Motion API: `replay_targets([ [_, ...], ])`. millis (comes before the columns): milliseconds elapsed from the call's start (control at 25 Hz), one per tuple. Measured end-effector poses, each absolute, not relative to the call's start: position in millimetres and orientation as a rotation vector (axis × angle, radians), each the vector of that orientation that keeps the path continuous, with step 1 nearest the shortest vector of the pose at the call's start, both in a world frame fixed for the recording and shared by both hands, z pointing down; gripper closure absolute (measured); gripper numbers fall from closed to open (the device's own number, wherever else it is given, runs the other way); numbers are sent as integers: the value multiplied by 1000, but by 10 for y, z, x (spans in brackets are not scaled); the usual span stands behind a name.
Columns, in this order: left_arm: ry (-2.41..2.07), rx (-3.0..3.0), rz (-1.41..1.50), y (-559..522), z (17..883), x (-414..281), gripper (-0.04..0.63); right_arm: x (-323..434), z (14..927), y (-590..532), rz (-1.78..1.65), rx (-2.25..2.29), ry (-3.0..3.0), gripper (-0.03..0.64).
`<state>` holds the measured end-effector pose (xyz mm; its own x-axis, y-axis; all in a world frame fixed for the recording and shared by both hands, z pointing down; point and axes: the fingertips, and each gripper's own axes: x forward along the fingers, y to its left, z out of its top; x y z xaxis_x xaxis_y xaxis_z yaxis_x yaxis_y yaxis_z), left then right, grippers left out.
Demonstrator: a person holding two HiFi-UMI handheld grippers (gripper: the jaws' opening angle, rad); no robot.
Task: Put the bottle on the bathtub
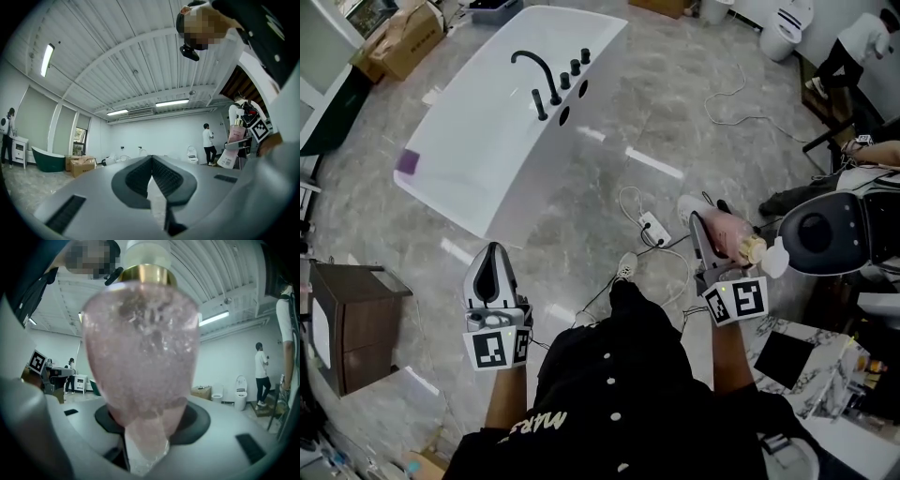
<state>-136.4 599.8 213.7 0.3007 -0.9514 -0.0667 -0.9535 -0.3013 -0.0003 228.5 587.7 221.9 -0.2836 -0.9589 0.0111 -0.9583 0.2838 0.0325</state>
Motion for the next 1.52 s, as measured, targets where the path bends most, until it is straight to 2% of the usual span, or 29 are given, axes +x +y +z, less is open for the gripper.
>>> replay_targets([
  [400,1834,-2480,82,4930,2022,-808,584,2710,2206,4775,-21,1808,-2546,396],
  [720,1874,-2456,90,4578,1997,-426,584,2991,2261,4300,6,1753,-2592,396],
  [1120,1926,-2456,16,4279,2205,-463,584,2927,2445,3868,59,1716,-2611,396],
  [1520,1889,-2470,67,3296,2224,-664,584,2621,2503,3001,77,1695,-2612,396],
])
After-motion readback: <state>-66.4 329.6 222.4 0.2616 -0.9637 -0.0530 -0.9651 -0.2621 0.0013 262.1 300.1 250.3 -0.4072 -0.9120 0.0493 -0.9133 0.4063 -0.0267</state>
